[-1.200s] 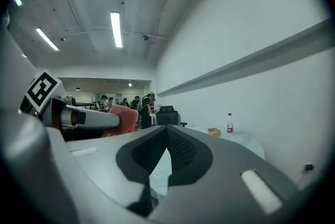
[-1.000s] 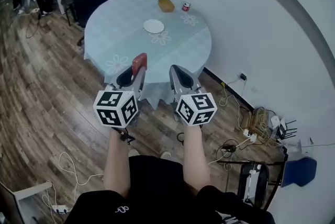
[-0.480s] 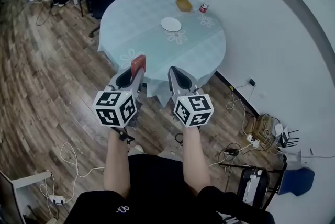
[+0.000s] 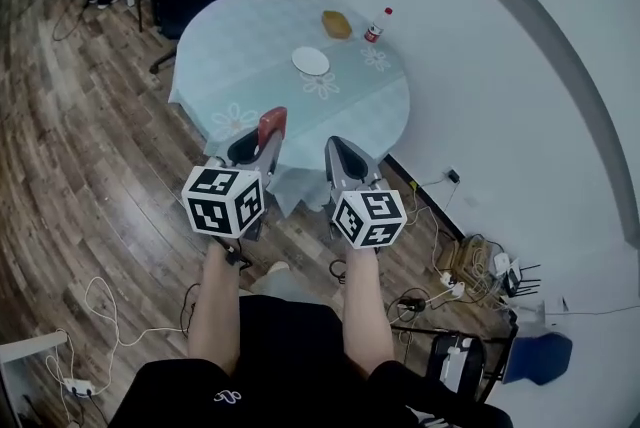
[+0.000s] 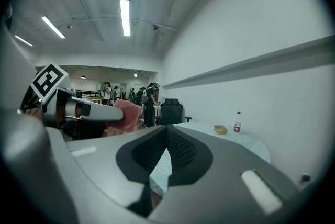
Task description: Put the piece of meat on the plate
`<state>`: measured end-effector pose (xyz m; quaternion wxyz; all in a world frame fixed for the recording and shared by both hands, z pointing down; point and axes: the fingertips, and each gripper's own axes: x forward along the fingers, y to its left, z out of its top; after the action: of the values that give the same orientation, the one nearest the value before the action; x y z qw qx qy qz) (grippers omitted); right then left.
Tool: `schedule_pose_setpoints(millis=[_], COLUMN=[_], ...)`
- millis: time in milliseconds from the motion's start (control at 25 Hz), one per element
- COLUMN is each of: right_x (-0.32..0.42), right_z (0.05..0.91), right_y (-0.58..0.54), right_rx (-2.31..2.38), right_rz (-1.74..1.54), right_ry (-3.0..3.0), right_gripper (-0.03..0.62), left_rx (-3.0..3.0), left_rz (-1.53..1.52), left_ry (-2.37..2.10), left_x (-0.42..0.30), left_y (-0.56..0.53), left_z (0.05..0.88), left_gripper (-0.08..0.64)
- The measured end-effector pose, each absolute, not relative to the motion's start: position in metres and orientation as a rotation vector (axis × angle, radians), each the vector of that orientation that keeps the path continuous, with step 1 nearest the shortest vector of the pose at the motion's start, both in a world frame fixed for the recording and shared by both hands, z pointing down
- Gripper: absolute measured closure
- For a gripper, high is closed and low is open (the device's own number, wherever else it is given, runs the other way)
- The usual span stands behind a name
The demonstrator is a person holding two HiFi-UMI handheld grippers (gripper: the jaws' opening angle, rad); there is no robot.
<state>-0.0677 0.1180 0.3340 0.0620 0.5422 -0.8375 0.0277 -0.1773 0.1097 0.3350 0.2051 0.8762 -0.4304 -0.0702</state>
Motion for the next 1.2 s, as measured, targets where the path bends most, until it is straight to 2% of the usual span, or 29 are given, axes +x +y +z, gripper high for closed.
schedule_pose_setpoints(millis=[520, 1040, 1200], right_x=[-0.079, 0.078, 0.116], right_z=[0.366, 0.418, 0.421], right_y=[0.016, -0.185, -0.233], right_rx=[1.476, 1.602, 1.584], right_rz=[0.076, 0.305, 0.228], right_ry=[-2.599, -2.508, -2.433], right_gripper=[0.586, 0.586, 0.586], left_rx=[2.330, 2.215, 2.190], left_rz=[-0.170, 0.042, 0.095], left_ry=[-1.339, -1.352, -1.329], left_x=[-0.198, -0.102, -0.066], left_y=[0.012, -0.170, -0.214], left_z=[0.370, 0.426, 0.437], left_gripper=[0.472, 0.472, 0.472])
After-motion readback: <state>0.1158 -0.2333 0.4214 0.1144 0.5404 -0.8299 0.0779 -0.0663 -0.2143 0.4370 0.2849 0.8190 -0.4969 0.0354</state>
